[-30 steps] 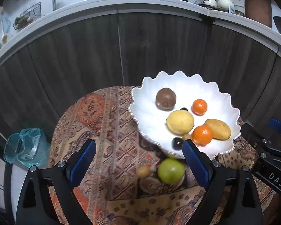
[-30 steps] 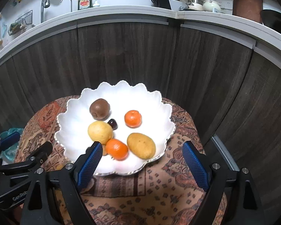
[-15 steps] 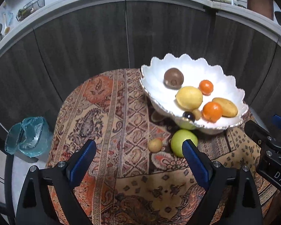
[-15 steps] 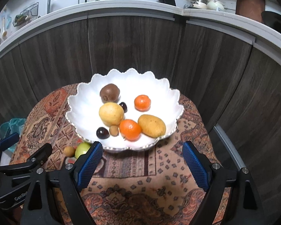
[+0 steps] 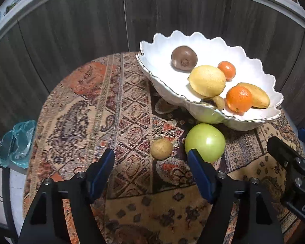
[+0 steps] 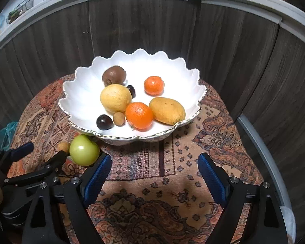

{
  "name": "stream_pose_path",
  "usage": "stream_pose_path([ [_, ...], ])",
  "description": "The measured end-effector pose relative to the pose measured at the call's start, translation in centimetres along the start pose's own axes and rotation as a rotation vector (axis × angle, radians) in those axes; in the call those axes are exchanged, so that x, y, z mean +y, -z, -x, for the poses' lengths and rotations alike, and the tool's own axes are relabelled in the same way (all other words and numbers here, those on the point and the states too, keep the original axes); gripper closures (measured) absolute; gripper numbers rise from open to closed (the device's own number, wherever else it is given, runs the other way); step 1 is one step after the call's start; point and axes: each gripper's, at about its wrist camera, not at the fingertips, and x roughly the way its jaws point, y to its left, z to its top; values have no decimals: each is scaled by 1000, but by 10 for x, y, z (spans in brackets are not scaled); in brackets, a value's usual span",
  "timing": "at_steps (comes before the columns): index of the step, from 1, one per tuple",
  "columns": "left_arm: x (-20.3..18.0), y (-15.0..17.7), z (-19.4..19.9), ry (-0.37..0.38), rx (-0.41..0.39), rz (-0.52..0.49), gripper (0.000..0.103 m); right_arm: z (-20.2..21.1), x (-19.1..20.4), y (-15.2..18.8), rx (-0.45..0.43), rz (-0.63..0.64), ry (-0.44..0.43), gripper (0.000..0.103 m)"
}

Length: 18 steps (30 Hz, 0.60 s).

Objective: Organize fruits
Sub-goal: 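Withdraw both tools toward the small round fruit and green apple, then grasp the small round fruit with the left tool while the right tool grasps the green apple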

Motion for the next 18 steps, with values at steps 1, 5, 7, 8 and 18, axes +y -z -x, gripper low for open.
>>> stream_pose_path([
  [1, 0, 0, -2, -7, -2, 0, 35, -3, 1, 1, 6, -5, 0, 15],
  [5, 2, -2, -15, 1, 25, -2, 39, -14, 4, 5, 31, -12, -1, 15],
  [7, 3, 0, -20, 6, 37, -2, 41, -18, 6, 6, 38, -13, 0, 15],
  [8, 2, 0, -23, 7, 44, -6, 41, -19, 8, 7, 41, -11, -1, 15],
  [18, -3, -1, -28, 20, 33, -24, 52, -27, 13, 10, 52, -7, -5, 15],
])
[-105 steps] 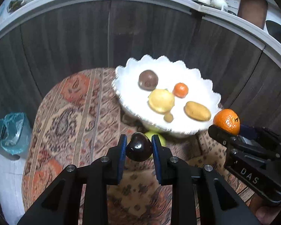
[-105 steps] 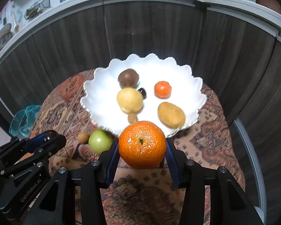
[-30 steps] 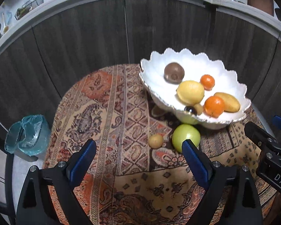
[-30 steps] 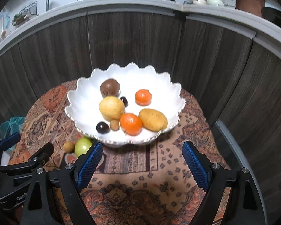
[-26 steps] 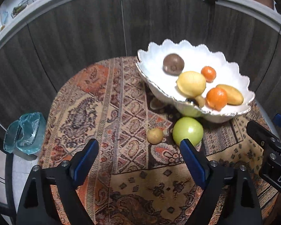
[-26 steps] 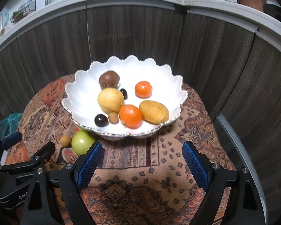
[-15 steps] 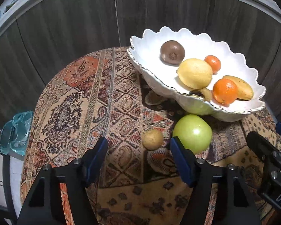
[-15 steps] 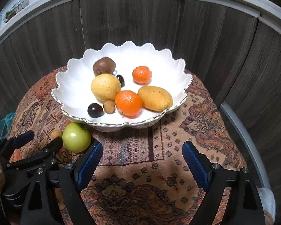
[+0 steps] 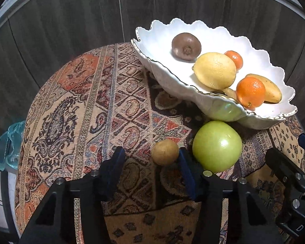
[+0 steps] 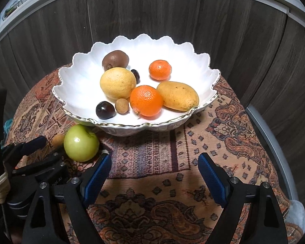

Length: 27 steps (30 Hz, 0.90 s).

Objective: Organize fruits
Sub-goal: 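Grasp the small round fruit with the left tool while the right tool grasps the green apple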

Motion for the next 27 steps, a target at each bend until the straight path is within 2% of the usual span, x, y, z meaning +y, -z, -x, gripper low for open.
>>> stream_pose_path([
  [8, -5, -2, -1, 19, -22, -15, 61, 0, 1, 1, -3, 6, -1, 15],
  [12, -4, -5, -1, 48, -32, -16, 72, 1, 3, 2, -5, 15, 0, 15],
  [16, 0, -11, -3, 66, -32, -8, 77, 3, 4, 2, -10, 22, 1, 15],
  [27, 31, -8, 20, 55, -50, 52, 78, 15, 17, -1, -58, 52, -33, 15],
])
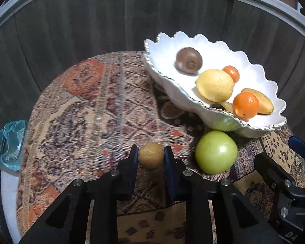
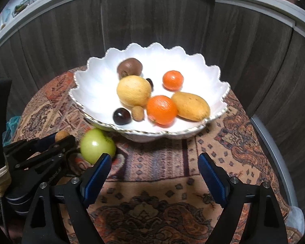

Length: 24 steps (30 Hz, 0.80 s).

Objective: Organize fruits
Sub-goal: 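Grasp the small round fruit with the left tool while the right tool grasps the green apple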

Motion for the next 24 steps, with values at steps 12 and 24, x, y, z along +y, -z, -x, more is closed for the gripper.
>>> stream_pose_path([
  [12, 47, 5, 13, -55, -24, 68, 78, -7, 39, -6, 11, 17, -32, 15],
  [24, 91, 7, 9, -59, -28, 150, 78, -40, 70, -7, 59, -17, -21, 16],
])
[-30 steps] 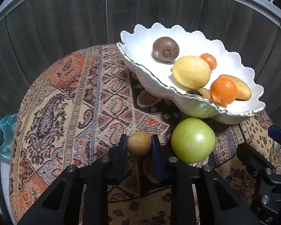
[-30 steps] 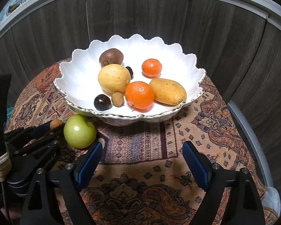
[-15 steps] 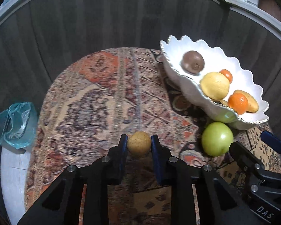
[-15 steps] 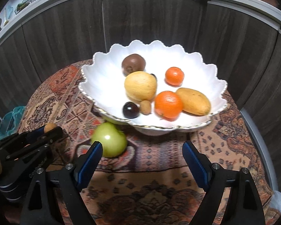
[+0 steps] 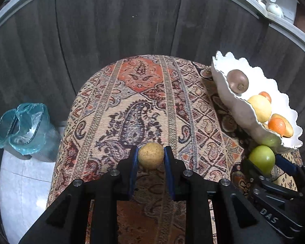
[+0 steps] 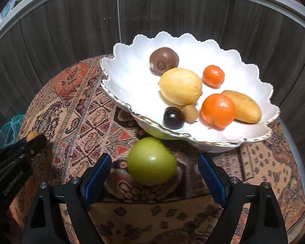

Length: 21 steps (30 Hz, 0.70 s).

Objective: Organize fruits
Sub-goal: 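Grasp the small round fruit with the left tool while the right tool grasps the green apple, then carry the small fruit and green apple over the bowl and release both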

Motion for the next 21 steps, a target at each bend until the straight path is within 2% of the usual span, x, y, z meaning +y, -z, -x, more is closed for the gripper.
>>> stream_pose_path([
  [3, 2, -1, -1, 2, 0, -2, 78, -8, 4, -1, 8, -3, 2, 25],
  [4, 2, -1, -2, 2, 1, -3, 78, -12, 5, -1, 11, -5, 2, 32],
  [5, 2, -1, -2, 3, 2, -4, 78, -14, 5, -1, 14, -6, 2, 44],
  [7, 0, -1, -3, 2, 4, -8, 78, -18, 5, -1, 20, -4, 8, 52],
  [16, -8, 2, 6, -3, 5, -17, 78, -7, 2, 2, 5, -2, -10, 53],
  [21, -22, 3, 21, 8, -1, -28, 78, 15, -5, 5, -14, -11, -32, 53],
])
